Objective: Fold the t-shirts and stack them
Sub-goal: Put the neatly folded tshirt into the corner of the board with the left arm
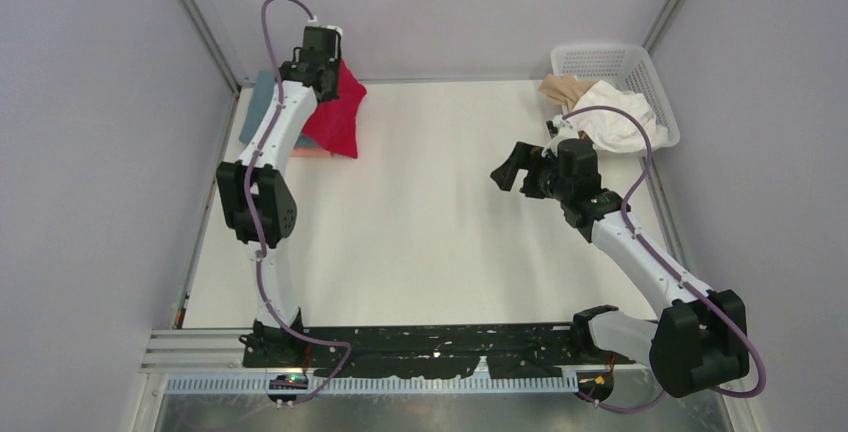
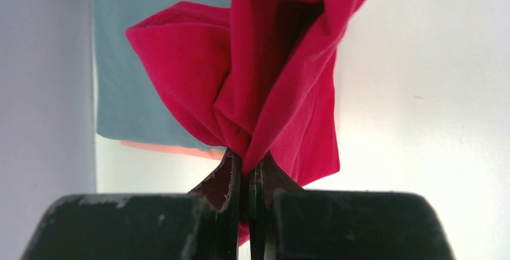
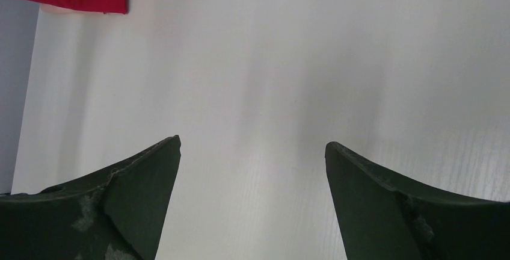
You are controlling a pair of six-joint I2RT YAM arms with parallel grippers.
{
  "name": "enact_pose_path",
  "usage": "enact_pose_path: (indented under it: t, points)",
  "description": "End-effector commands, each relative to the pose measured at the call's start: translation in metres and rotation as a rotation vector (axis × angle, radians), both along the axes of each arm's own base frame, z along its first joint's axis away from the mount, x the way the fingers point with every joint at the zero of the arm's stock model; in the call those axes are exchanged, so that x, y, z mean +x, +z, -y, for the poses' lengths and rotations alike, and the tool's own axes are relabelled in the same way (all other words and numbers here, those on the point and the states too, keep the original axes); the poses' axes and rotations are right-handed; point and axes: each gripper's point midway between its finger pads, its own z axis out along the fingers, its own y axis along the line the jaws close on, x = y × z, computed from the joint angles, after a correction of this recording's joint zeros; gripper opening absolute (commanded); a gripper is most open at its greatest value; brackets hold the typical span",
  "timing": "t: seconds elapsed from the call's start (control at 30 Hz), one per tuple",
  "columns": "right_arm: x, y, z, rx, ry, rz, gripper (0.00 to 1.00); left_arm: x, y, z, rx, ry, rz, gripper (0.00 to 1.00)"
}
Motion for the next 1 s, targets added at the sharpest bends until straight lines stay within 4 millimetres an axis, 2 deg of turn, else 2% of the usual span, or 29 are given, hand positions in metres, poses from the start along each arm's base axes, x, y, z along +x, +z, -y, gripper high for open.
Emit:
enact_pose_path:
  t: [0.0, 0.17, 0.3, 0.43, 0.53, 0.67, 0.77, 0.97]
  points:
    - [0.014, 0.013, 0.004, -0.018, -0.015, 0.079, 0.95, 0.02, 0.048, -0.023, 0.035, -0.028, 0.12, 0.0]
    - [0.017, 0.004, 0.003, -0.027, -0.014, 0.052, 0.95, 0.029, 0.074, -0.035, 0.063, -0.081, 0.18, 0.0]
    - [0.02, -0.003, 0.003, -0.027, -0.017, 0.032, 0.95, 0.028, 0.09, -0.027, 0.008, -0.156, 0.201, 0.0]
    - [0.022, -0.006, 0.002, -0.029, -0.018, 0.021, 0.95, 0.022, 0.098, -0.015, -0.04, -0.205, 0.218, 0.0]
    - [0.022, -0.008, 0.002, -0.028, -0.02, 0.014, 0.95, 0.02, 0.104, -0.016, -0.056, -0.189, 0.244, 0.0]
    - [0.021, -0.01, 0.001, -0.023, -0.018, 0.011, 0.95, 0.023, 0.101, -0.022, -0.079, -0.163, 0.237, 0.0]
    - [0.022, -0.01, 0.002, -0.024, -0.022, 0.011, 0.95, 0.019, 0.102, -0.014, -0.128, -0.179, 0.227, 0.0]
    - [0.024, -0.011, 0.004, -0.031, -0.034, 0.008, 0.95, 0.005, 0.131, -0.015, -0.123, -0.189, 0.287, 0.0]
